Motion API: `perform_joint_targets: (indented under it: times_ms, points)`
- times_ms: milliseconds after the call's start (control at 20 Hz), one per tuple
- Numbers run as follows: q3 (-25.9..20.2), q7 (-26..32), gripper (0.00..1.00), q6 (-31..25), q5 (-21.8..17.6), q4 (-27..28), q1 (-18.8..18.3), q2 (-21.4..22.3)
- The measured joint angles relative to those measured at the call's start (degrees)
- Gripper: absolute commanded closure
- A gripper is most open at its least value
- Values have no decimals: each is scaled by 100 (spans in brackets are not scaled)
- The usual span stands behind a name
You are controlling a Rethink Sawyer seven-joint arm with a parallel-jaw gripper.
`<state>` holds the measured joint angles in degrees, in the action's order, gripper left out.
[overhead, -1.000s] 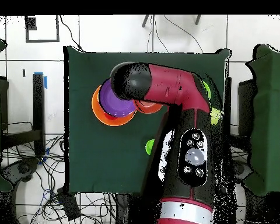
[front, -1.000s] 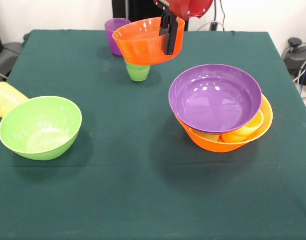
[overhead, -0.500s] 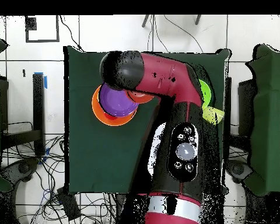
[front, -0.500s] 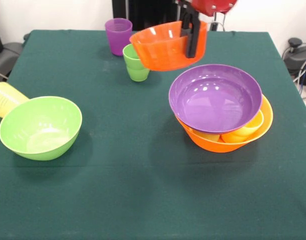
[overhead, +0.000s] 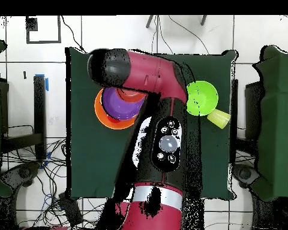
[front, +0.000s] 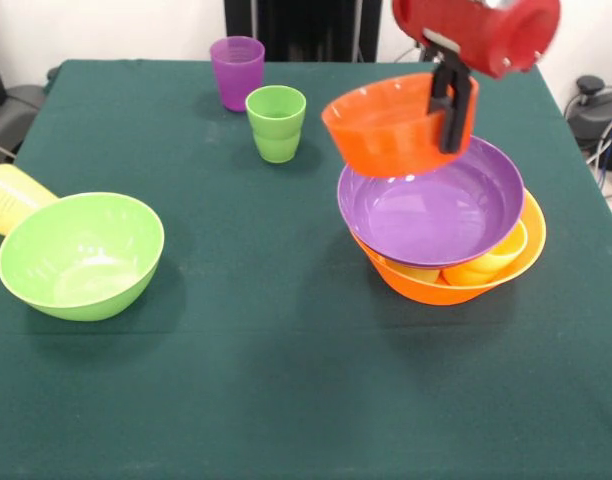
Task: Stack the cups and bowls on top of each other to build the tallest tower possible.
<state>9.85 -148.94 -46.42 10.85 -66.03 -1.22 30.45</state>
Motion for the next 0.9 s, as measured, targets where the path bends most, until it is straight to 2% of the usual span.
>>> perform_joint_targets:
  times_ms: [600,900]
  points:
    - [407,-350,100,643,495,92,595,-762]
    - [513,-416,100,659,572,94,712,-926]
